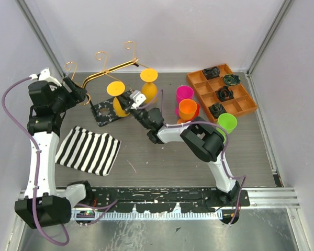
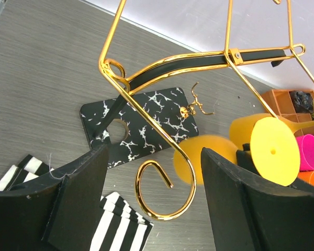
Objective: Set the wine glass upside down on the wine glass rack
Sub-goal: Turn the wine glass upside down at the wine rack.
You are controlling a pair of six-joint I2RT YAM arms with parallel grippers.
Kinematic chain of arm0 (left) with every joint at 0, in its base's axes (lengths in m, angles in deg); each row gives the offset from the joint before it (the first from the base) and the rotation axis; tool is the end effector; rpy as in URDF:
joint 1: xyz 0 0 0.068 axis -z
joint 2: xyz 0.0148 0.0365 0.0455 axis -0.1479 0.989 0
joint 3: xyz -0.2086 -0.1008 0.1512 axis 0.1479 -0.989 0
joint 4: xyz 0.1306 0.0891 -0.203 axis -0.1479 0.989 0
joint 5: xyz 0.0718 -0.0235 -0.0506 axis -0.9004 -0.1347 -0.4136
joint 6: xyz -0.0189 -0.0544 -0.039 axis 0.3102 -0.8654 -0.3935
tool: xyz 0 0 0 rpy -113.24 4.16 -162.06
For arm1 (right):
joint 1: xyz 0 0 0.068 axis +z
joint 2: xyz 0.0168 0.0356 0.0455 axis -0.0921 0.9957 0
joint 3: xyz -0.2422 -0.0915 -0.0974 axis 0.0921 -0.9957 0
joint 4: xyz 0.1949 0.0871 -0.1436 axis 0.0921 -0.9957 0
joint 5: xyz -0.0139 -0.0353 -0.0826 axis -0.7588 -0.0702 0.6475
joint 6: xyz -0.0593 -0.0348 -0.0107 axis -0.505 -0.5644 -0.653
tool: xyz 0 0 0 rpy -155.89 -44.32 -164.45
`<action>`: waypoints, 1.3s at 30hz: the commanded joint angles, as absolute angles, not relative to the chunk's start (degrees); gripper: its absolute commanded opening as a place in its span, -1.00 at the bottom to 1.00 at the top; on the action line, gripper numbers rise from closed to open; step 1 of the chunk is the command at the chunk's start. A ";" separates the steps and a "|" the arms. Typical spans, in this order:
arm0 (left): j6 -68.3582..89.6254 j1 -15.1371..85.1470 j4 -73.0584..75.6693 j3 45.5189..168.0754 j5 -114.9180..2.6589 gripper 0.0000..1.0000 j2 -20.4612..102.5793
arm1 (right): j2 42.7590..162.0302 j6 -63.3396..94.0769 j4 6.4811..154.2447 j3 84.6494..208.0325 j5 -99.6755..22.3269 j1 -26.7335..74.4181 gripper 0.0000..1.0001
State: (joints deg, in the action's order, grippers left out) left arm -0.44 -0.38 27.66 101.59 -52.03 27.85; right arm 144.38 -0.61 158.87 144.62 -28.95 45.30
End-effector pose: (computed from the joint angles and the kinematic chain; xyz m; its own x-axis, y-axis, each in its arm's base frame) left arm 0.2505 0.0269 0.3873 -0.3228 -0.4313 -0.8425 -0.0822 0.8995 -0.4290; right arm 0.3085 0.3721 0.2580 0.4213 0.2620 -0.8682 -0.6935 0.7100 -0.1223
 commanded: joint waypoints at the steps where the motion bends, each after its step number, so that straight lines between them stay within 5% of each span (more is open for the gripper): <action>1: -0.73 -0.81 25.51 100.30 -50.88 0.55 27.64 | 139.94 -1.82 161.85 143.74 -32.66 47.22 -0.92; 9: -0.73 -0.82 25.38 100.25 -50.83 0.55 27.62 | 140.34 -2.16 159.08 145.41 -32.71 47.71 -0.84; 17: -0.73 -0.98 25.38 100.35 -50.73 0.55 27.67 | 140.85 -2.42 159.25 145.72 -29.31 47.76 -0.19; 39: 0.17 -1.24 24.22 99.50 -51.65 0.90 22.17 | 123.63 4.55 152.70 123.91 -26.15 47.77 0.39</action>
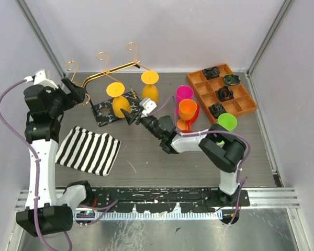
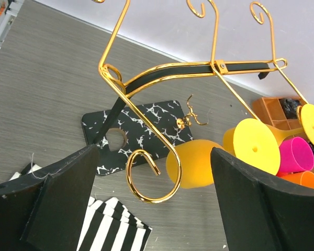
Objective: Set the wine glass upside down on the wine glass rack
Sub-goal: Turn the wine glass upside down at the wine rack.
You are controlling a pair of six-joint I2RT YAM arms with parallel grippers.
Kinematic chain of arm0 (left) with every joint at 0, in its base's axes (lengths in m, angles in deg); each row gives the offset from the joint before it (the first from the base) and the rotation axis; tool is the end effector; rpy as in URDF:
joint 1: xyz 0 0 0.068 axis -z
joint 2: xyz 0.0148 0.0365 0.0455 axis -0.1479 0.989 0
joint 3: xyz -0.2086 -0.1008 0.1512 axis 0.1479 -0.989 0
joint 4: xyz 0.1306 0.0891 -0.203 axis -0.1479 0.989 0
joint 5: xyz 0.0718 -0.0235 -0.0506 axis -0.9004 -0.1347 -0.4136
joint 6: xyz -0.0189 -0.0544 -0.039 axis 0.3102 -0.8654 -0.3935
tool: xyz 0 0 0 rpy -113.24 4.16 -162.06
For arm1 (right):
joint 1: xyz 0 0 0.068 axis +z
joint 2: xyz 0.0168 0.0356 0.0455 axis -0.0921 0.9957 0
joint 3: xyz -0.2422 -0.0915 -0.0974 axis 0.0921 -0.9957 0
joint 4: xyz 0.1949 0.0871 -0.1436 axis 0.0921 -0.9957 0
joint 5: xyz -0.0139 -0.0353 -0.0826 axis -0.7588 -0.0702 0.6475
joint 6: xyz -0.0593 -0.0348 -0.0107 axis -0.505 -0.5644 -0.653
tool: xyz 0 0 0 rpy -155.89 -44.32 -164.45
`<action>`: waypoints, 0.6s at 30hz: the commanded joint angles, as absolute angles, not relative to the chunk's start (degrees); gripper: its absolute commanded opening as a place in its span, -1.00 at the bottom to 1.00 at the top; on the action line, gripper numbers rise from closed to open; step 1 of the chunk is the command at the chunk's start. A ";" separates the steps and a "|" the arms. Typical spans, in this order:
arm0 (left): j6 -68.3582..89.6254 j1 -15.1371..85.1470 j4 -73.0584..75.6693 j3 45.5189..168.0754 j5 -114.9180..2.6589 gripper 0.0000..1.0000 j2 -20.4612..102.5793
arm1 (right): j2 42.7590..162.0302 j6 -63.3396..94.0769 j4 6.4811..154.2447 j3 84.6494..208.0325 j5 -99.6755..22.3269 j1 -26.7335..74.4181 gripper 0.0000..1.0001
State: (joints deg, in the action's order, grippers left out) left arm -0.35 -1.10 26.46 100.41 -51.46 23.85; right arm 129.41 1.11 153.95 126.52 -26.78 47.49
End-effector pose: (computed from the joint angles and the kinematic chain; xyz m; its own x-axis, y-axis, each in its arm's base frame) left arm 0.2327 0.0266 0.3981 -0.2620 -0.4237 -0.8671 -0.0548 0.9036 -0.4250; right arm 0.2573 0.3317 0.2606 0.3096 0.1939 -0.9309 -0.7180 0.6895 -0.0951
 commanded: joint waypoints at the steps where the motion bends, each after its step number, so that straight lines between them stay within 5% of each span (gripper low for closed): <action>1: -0.03 -1.18 24.09 99.40 -51.65 0.90 21.77 | 122.39 5.19 151.39 122.76 -26.21 47.80 0.43; 10: 8.81 15.65 28.67 101.89 -67.43 0.97 15.97 | 106.65 13.67 131.28 111.15 -24.53 48.64 0.59; 18: 12.36 23.26 37.17 99.87 -71.41 1.00 5.06 | 96.21 20.57 96.16 115.65 -19.23 49.30 0.80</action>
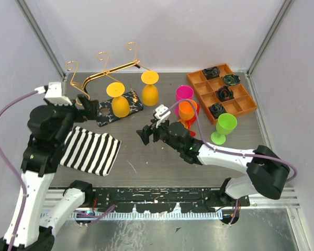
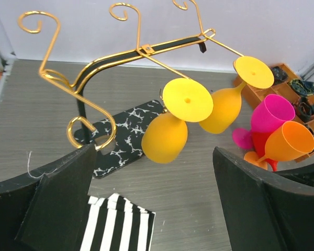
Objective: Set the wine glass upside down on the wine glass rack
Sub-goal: Turn the wine glass upside down at the wine rack, then pick up the wine glass at the center of the board.
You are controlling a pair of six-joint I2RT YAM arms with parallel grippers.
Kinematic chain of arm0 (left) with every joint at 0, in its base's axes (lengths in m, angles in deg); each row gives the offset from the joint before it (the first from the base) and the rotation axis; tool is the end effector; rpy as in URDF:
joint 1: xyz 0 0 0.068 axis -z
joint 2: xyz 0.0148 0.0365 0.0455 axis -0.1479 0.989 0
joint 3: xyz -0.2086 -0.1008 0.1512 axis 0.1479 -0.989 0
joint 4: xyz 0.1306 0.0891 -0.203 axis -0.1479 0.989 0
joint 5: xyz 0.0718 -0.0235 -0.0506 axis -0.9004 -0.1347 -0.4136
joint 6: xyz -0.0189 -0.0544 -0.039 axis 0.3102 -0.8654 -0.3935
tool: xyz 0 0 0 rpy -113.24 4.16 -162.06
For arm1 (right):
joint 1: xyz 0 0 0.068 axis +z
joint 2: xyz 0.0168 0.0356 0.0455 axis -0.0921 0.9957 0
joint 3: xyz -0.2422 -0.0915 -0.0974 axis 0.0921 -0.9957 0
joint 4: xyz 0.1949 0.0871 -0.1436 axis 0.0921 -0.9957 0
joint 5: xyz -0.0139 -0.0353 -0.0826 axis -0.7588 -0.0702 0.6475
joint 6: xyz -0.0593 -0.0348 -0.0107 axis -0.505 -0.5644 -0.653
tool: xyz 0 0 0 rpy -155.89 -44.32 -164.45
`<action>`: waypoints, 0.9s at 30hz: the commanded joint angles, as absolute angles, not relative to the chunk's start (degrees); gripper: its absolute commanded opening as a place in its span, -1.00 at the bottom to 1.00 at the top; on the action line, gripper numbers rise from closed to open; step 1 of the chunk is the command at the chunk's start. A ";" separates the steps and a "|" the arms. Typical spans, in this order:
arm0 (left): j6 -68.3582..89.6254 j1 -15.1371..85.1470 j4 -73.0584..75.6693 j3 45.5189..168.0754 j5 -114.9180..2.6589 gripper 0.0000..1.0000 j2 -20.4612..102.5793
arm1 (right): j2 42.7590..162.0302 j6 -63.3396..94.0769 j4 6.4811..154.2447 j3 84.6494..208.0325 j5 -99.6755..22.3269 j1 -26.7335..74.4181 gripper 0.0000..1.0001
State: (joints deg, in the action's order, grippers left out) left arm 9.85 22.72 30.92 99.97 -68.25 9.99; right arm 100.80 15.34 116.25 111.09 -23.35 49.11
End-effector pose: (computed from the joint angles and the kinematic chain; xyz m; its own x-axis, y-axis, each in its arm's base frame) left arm 0.1571 -0.0358 0.4284 -0.1459 -0.1835 -0.9721 0.1524 0.9668 -0.2053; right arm 0.1956 0.2601 0.2630 -0.1244 0.0274 -0.9919 -0.7183 0.6871 0.1091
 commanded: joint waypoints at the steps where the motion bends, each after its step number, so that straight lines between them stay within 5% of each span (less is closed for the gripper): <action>1: 12.45 23.21 39.37 99.87 -71.36 1.00 3.90 | 95.17 21.58 92.26 116.41 -18.00 49.27 0.81; 19: 5.60 23.23 48.19 88.10 -64.95 0.99 -7.27 | 80.27 46.27 59.10 111.77 3.41 49.08 0.82; 27: 6.22 23.18 48.54 86.14 -66.37 0.98 -7.94 | 81.24 46.10 57.40 112.10 0.91 38.60 0.72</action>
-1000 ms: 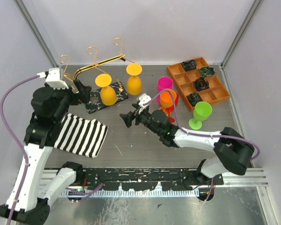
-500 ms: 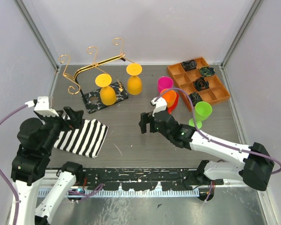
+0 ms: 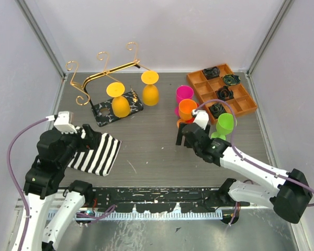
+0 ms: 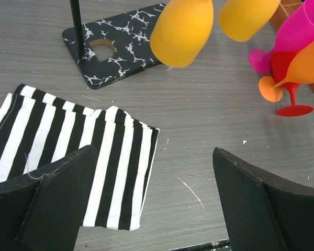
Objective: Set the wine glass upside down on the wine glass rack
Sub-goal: Pick up the wine glass at the center of the board.
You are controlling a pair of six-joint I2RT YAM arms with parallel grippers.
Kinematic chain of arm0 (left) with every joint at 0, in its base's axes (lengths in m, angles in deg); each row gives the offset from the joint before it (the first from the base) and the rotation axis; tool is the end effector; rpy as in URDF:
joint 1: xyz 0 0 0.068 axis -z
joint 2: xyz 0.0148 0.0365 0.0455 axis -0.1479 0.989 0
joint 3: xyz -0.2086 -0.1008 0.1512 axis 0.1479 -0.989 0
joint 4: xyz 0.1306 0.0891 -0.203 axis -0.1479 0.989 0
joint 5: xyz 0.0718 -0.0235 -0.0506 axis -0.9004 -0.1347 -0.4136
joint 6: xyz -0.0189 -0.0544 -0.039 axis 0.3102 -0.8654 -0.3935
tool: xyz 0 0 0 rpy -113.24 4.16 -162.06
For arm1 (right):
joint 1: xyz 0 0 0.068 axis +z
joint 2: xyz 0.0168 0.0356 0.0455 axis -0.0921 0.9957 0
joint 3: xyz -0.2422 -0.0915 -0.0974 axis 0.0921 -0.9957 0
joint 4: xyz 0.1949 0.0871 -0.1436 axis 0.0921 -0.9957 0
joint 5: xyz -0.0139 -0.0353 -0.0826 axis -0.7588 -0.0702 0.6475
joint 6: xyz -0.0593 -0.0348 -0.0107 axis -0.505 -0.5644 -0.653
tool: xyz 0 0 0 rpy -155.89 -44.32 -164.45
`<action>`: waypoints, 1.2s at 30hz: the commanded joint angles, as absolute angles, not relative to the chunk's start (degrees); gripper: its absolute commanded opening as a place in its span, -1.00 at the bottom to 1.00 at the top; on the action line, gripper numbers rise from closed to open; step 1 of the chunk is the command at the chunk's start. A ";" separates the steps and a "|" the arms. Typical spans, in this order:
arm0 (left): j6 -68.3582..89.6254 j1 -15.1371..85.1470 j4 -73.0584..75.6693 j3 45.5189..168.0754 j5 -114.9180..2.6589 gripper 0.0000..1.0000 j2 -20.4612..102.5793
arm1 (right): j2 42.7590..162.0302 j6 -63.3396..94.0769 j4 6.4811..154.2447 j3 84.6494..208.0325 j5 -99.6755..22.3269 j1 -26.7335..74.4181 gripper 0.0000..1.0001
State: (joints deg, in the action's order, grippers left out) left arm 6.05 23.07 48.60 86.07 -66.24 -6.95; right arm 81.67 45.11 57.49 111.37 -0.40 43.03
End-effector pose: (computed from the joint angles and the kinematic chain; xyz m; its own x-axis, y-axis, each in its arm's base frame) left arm 0.0964 -0.0232 0.3426 -0.3972 -0.1843 -0.8990 0.1162 0.9616 -0.2485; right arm 0.1703 0.1478 0.2378 -0.6009 0.0958 -0.7936 -0.0466 0.9869 0.1544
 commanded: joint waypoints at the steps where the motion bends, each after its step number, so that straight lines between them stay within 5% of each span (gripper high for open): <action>1: 6.29 23.21 48.72 86.21 -66.54 0.98 -7.95 | 81.03 45.22 58.41 111.88 0.27 37.36 0.72; 13: 6.22 23.21 49.20 85.67 -65.99 0.99 -6.85 | 86.47 40.20 69.37 110.64 -6.36 26.24 0.64; 36: 6.39 23.25 48.67 85.22 -65.18 0.98 -6.93 | 95.51 42.26 76.27 108.31 -8.00 23.24 0.35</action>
